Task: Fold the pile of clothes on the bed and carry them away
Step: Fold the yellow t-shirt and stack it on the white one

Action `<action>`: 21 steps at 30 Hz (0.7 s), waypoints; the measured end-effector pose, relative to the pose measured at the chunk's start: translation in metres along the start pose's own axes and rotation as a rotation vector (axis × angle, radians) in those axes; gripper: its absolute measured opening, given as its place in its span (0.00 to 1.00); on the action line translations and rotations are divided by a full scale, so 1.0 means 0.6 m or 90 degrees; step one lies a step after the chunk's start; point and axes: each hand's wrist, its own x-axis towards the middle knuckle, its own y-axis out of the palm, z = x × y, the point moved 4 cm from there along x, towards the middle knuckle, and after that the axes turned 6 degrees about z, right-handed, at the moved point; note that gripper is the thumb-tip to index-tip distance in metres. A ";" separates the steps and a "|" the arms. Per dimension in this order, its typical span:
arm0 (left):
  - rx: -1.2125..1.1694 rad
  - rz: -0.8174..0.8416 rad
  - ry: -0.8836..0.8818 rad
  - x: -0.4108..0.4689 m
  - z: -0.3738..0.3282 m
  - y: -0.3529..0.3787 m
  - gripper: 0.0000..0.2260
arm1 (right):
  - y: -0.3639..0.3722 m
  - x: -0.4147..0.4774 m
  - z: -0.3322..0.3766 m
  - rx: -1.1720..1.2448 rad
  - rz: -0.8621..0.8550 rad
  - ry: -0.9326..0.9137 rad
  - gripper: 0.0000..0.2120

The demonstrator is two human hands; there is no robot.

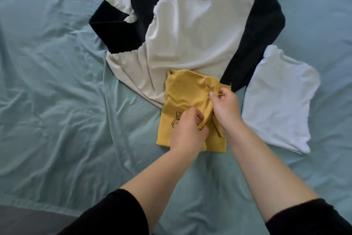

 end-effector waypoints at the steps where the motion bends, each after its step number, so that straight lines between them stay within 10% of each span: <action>1: -0.002 0.004 0.000 0.004 -0.009 0.015 0.07 | -0.014 0.007 -0.005 -0.018 -0.010 -0.003 0.05; 17: 0.035 0.079 0.027 0.055 -0.020 0.118 0.11 | -0.063 0.062 -0.063 -0.068 -0.067 0.031 0.08; 21: 0.242 -0.074 0.249 0.059 -0.027 0.021 0.11 | -0.071 0.014 -0.042 -0.251 -0.196 -0.255 0.16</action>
